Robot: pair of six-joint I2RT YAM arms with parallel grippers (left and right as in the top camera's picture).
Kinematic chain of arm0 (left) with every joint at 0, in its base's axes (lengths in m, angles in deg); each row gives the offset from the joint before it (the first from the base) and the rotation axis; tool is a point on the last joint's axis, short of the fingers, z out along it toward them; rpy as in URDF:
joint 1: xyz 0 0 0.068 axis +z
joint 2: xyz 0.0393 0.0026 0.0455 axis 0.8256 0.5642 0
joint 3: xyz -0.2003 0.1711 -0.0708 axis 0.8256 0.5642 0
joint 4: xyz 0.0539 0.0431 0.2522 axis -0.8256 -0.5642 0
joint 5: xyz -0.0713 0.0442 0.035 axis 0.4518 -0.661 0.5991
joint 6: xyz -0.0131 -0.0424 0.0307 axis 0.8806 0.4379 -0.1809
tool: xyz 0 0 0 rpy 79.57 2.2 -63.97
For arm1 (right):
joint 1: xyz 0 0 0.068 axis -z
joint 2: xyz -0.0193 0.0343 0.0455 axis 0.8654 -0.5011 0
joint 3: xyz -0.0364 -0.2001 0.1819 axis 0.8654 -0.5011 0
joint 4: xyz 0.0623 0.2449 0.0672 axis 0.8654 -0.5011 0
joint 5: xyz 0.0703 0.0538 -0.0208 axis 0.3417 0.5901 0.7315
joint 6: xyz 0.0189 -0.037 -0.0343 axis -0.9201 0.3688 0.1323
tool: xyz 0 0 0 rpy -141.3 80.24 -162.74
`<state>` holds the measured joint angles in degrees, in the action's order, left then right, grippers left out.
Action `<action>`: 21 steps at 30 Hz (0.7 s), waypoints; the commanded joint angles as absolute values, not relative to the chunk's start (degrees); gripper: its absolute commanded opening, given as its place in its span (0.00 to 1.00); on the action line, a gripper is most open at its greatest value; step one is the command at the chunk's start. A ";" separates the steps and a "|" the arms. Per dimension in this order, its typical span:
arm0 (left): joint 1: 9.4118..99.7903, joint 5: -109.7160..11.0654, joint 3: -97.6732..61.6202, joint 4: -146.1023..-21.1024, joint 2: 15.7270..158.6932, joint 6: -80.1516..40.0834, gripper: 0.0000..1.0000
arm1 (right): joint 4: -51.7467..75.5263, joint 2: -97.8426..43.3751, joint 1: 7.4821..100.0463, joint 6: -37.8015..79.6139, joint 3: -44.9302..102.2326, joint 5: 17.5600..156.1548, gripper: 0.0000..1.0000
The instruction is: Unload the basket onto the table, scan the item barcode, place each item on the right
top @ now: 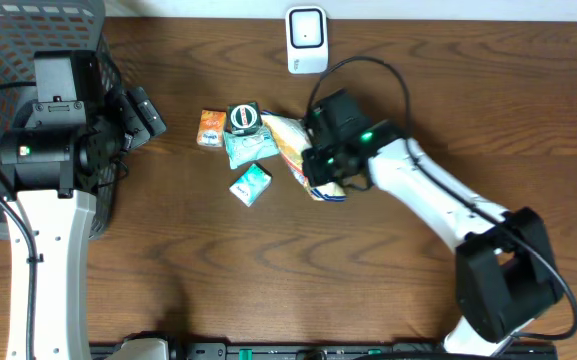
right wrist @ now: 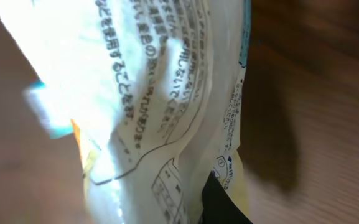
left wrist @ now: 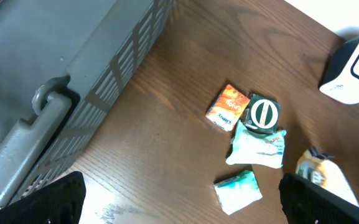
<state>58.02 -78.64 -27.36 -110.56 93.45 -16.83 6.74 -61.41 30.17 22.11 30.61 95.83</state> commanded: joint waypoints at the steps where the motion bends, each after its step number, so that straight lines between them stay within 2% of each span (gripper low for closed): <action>1: 58.26 -78.94 -27.36 -110.63 93.12 -16.31 0.98 | 6.83 -61.19 35.61 26.15 29.32 122.39 0.06; 3: 58.26 -78.94 -27.36 -110.65 93.12 -16.33 0.97 | 8.73 -61.73 38.04 26.30 26.39 128.33 0.08; 6: 58.26 -78.94 -27.36 -110.65 93.12 -16.31 0.97 | 14.31 -62.28 41.29 24.84 20.62 135.59 0.18; 10: 58.26 -78.94 -27.36 -110.65 93.12 -16.31 0.98 | 19.81 -62.39 46.54 20.38 14.96 135.50 0.24; 17: 58.26 -78.94 -27.36 -110.65 93.12 -16.31 0.98 | 20.49 -62.33 55.37 18.94 15.13 121.45 0.19; 19: 58.26 -78.94 -27.36 -110.65 93.12 -16.33 0.98 | 20.16 -62.28 56.84 19.00 16.53 116.83 0.23; 21: 58.26 -78.94 -27.36 -110.65 93.12 -16.31 0.98 | 19.07 -62.19 57.71 19.46 18.54 111.63 0.32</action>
